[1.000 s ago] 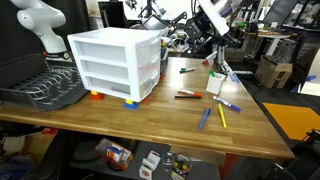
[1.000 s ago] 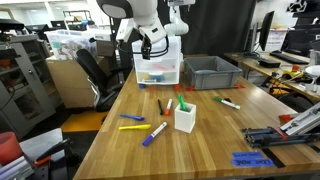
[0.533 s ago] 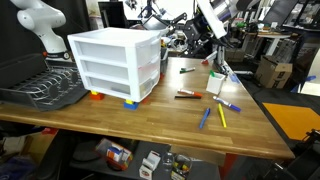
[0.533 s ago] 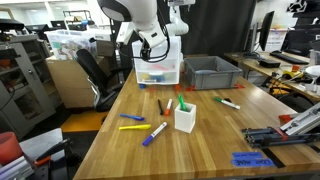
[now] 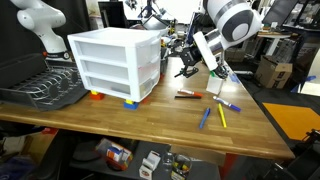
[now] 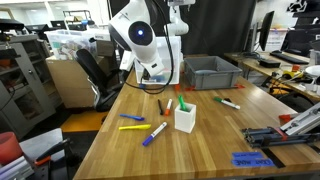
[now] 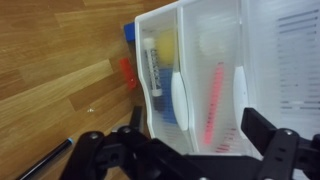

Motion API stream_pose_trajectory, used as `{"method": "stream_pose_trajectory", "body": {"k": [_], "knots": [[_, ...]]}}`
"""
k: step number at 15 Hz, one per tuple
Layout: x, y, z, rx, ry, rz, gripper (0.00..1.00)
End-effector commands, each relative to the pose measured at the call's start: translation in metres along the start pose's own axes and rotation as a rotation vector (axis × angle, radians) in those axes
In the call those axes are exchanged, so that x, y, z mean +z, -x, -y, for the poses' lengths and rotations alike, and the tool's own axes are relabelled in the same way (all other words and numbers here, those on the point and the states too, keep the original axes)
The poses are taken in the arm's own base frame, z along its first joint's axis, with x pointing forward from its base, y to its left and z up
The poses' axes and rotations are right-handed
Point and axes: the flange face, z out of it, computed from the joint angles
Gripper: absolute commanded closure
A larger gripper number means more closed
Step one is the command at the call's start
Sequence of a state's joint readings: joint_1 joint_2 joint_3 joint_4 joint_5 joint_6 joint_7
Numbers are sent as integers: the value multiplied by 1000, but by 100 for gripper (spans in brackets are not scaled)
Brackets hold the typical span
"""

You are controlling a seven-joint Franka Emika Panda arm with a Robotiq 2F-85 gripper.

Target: Open the middle drawer

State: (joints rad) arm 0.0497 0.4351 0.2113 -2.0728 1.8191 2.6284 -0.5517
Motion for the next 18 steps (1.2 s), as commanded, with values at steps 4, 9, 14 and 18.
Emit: {"method": "stream_pose_trajectory", "body": {"k": [4,9,14,18], "knots": [[7,-11,10,-61,-46,9,0],[9,-13,17,-93,-47,-9,0],[20,-15,28,-153,-109,-16,0],[27,-14,20,-169,-136,-30,0]]}}
